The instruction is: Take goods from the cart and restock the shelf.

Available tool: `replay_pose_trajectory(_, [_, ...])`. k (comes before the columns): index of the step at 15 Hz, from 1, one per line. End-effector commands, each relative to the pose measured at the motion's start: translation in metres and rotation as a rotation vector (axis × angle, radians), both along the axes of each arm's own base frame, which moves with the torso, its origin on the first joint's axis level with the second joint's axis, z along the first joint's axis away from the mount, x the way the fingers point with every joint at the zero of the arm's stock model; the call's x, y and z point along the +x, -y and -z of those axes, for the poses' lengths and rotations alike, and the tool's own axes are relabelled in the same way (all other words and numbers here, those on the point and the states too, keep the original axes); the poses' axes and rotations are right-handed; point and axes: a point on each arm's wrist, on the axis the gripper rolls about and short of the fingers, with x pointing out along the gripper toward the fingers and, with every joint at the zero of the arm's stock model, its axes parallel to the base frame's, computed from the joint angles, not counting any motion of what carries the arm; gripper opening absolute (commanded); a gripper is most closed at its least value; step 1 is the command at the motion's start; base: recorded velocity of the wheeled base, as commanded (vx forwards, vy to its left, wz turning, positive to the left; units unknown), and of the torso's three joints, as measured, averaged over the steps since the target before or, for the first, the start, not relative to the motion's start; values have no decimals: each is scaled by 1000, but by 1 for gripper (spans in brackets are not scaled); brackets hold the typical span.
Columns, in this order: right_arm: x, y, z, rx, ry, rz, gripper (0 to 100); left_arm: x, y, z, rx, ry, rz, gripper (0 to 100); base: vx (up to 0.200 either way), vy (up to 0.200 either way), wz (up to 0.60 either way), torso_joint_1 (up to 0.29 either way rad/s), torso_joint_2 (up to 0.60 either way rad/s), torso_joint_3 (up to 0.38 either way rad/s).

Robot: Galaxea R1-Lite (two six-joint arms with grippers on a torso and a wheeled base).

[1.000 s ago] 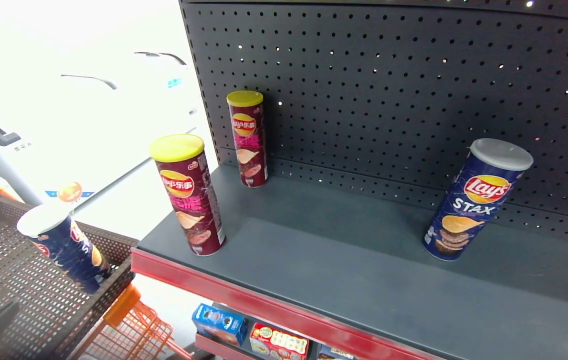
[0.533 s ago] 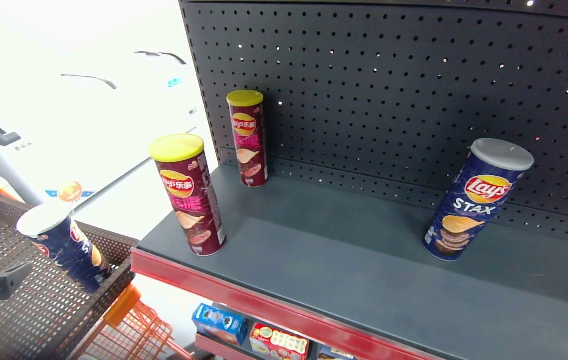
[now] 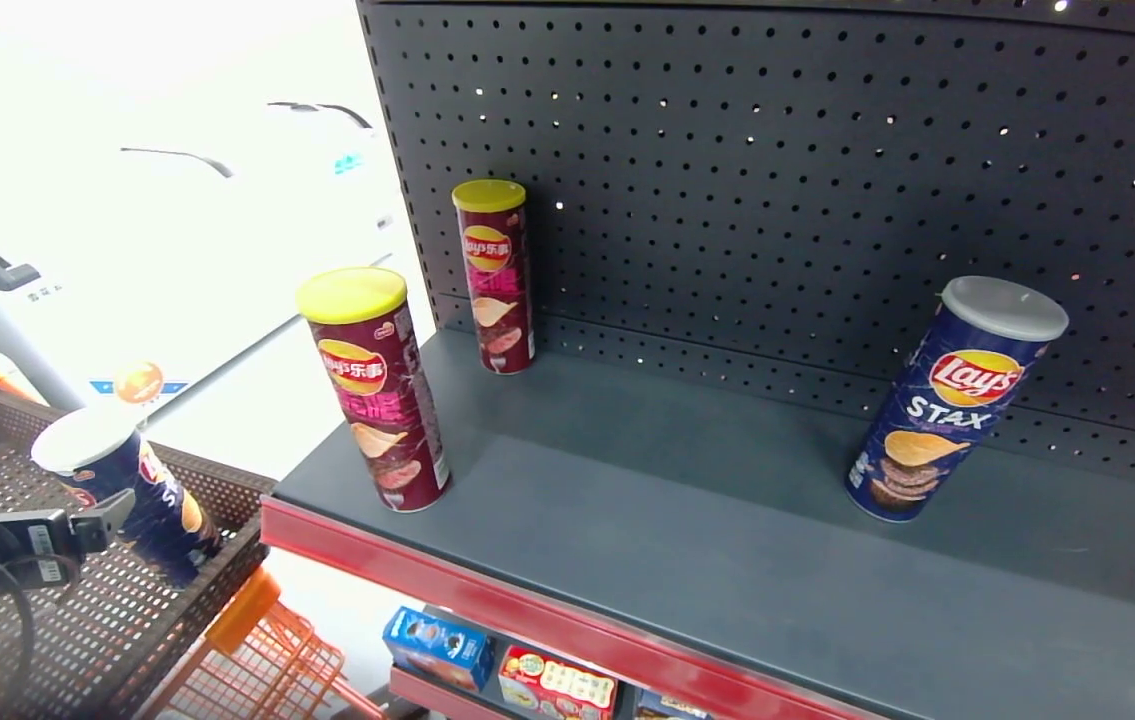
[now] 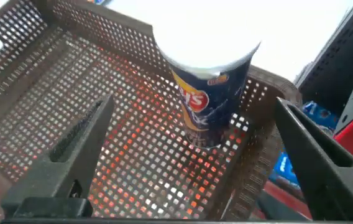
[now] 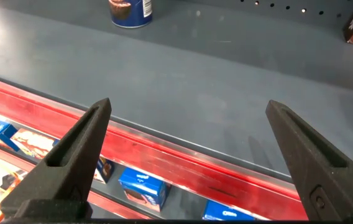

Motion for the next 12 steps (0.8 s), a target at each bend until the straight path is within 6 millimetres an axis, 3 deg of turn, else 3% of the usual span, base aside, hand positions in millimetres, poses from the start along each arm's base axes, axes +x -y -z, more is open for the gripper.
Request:
replay_pose_trajectory(1, [0, 0, 0, 0, -2, 0, 100, 14, -4, 23, -45, -62, 2, 100, 0, 0, 0, 0, 0, 0])
replay_pose_trajectory(12, [0, 0, 0, 0, -2, 0, 100, 60, -13, 48, -102, 61, 7, 100, 0, 0, 0, 0, 0, 0])
